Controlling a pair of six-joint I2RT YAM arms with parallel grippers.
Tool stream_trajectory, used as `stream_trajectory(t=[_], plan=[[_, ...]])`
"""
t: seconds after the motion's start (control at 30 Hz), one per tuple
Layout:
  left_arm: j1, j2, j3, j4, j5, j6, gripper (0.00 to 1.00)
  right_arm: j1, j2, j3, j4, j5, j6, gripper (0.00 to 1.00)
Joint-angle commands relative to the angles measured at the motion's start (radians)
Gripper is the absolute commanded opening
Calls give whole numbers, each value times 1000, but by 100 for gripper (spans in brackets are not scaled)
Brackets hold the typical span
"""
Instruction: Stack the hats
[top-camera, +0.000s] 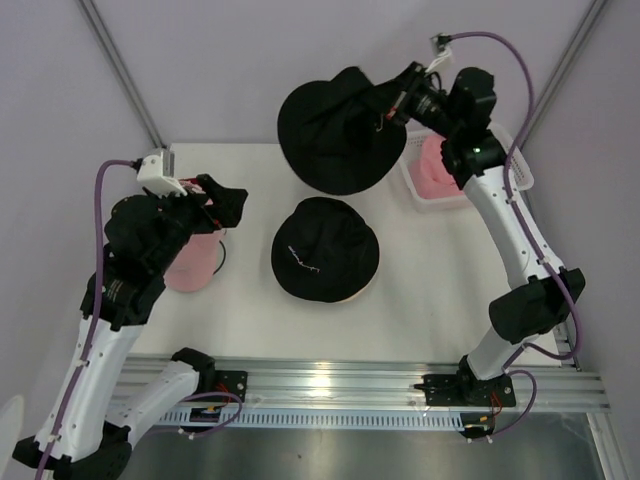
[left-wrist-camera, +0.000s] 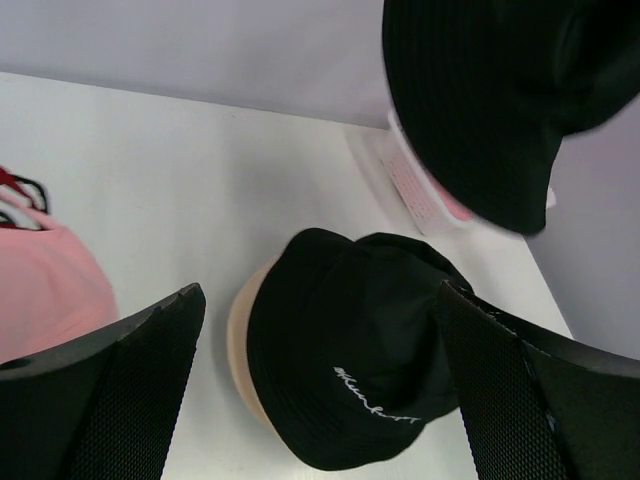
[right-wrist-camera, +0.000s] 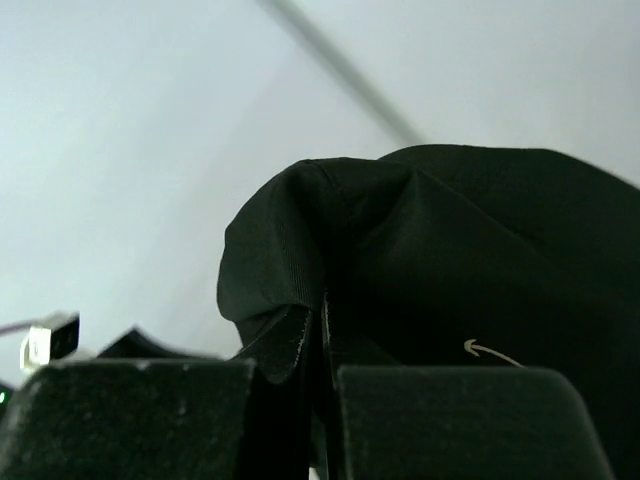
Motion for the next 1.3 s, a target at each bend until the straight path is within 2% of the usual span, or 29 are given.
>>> stream_trajectory(t=[0.0, 0.13, 0.4, 0.63, 0.77, 0.93, 1.07, 1.13, 1.17, 1.23, 1.27], plan=[[15, -100, 4, -14, -166, -24, 100, 109, -48, -6, -86, -5, -43, 0], [24, -173, -45, -29, -175, -36, 99, 240, -113, -66, -202, 126, -155, 0], [27, -193, -176, -2, -154, -127, 99, 263, -229, -392, -123, 123, -80, 0], [29, -144, -268, 92, -85, -185, 99, 274, -254, -469, -135, 106, -98, 0], [29, -122, -341, 162, -19, -285, 98, 280, -262, -518, -124, 103, -117, 0], [29, -136, -469, 270, 44, -376, 95, 278, -300, -564, -192, 177, -181, 0], [29, -108, -484, 311, 92, -376, 93, 278, -345, -624, -201, 198, -203, 0], [30, -72, -484, 339, 122, -376, 93, 278, -351, -627, -212, 194, -221, 7], [29, -59, -493, 356, 135, -376, 93, 278, -351, -623, -222, 190, -229, 21], [29, -42, -507, 437, 180, -379, 93, 278, -358, -601, -242, 186, -264, 26], [29, -35, -539, 471, 191, -385, 92, 278, -361, -595, -247, 184, -278, 35]])
